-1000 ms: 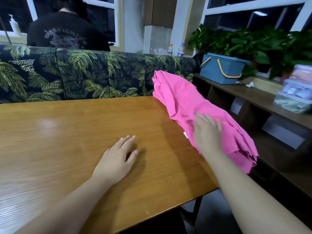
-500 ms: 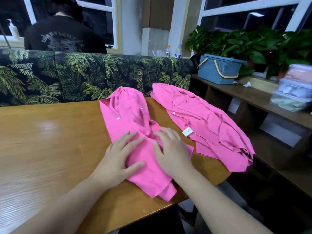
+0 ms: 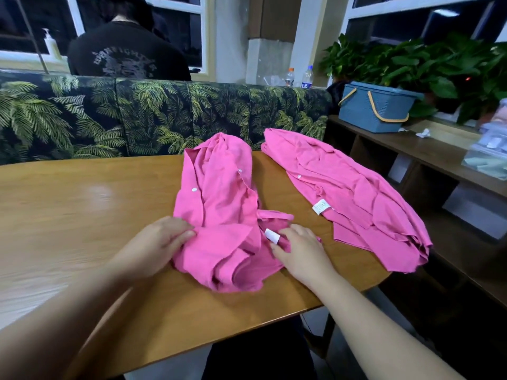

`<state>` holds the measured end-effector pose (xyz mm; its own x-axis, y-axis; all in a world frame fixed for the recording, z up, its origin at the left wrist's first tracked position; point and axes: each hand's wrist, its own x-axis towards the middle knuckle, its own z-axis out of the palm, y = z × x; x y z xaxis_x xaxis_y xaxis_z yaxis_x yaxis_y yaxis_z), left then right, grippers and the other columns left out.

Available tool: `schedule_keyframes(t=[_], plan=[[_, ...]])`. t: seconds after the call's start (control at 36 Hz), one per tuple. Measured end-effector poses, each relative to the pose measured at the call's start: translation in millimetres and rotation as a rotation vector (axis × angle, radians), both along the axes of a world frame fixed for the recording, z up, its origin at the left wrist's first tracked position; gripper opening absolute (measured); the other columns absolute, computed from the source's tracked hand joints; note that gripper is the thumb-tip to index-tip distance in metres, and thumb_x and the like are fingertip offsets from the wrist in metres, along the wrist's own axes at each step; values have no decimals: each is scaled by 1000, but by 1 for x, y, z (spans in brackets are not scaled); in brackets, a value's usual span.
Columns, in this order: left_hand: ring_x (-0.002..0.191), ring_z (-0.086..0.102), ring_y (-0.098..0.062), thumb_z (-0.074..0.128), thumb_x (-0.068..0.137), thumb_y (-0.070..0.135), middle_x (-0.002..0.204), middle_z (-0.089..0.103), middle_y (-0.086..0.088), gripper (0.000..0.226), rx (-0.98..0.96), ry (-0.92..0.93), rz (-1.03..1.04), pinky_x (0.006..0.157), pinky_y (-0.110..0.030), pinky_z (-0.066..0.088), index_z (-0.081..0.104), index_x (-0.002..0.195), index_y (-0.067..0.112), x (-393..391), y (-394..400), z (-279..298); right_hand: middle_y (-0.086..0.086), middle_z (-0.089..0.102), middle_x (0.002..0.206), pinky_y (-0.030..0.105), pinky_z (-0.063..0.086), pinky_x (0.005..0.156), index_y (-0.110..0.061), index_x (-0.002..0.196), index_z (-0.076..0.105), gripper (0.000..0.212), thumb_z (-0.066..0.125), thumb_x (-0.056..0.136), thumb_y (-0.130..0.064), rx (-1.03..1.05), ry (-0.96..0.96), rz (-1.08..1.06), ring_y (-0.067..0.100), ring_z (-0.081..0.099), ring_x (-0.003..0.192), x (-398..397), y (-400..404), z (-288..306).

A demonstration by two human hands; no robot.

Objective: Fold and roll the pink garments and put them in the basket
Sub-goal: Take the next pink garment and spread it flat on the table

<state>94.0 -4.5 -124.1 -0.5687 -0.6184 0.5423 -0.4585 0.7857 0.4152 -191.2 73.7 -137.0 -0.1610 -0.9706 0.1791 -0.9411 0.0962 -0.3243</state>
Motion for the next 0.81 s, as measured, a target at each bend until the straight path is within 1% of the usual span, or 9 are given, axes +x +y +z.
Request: schedule_keyframes(t=[0.11,0.19,0.28,0.42,0.5,0.56,0.64,0.72,0.81], plan=[[76,48,6,23,91,70,82,54,19,53,23,33,59,73,-6,33,45,66,29,20,-1,6,3,46,132,34,38,100,-15,125,52,40,59,87,-25,-156,8,-11,22,42,119,17,-3,3],[81,51,7,34,90,65,91,56,20,53,36,6,31,75,-10,37,59,75,21,28,-1,6,6,36,145,39,34,109,-14,135,45,50,59,89,-26,-279,-104,56,23,37,129,37,-5,11],[91,56,5,41,86,53,103,59,21,36,107,32,40,82,-18,43,67,91,29,31,4,6,1,17,158,45,20,118,-25,149,25,68,53,91,-48,-102,-132,118,21,18,144,54,-12,18],[101,55,10,40,84,57,102,64,29,38,178,69,39,85,-6,38,65,103,38,8,24,31,-3,30,155,50,22,117,-25,150,24,73,55,90,-52,18,-175,212,19,27,143,78,-20,14],[92,54,10,43,84,58,96,58,30,42,140,-110,-8,80,-4,37,66,104,30,-13,29,44,3,52,139,46,53,90,-31,150,19,70,59,93,-37,7,-316,223,23,62,110,85,-16,11],[92,52,6,55,87,53,102,53,24,37,165,-339,16,83,-12,40,61,115,29,-18,29,45,6,64,120,47,57,75,-35,148,17,69,59,94,-30,-8,-322,207,24,69,86,84,-14,8],[110,50,-11,66,77,59,127,47,12,70,191,-606,127,89,-24,40,43,137,30,-16,26,36,7,59,130,45,54,86,-33,148,15,70,58,93,-36,-40,-289,217,25,64,104,80,-14,5],[122,47,-20,65,65,76,141,36,3,106,205,-702,258,98,-31,41,19,149,32,-14,23,30,2,52,138,38,49,94,-25,147,21,63,49,95,-46,-77,-247,216,21,56,117,79,-13,2],[118,51,-26,57,67,80,137,38,-3,104,179,-745,365,94,-37,45,13,149,35,-21,21,28,4,43,145,38,32,111,-15,144,31,55,41,98,-45,-181,-199,149,20,39,134,78,-15,-2]])
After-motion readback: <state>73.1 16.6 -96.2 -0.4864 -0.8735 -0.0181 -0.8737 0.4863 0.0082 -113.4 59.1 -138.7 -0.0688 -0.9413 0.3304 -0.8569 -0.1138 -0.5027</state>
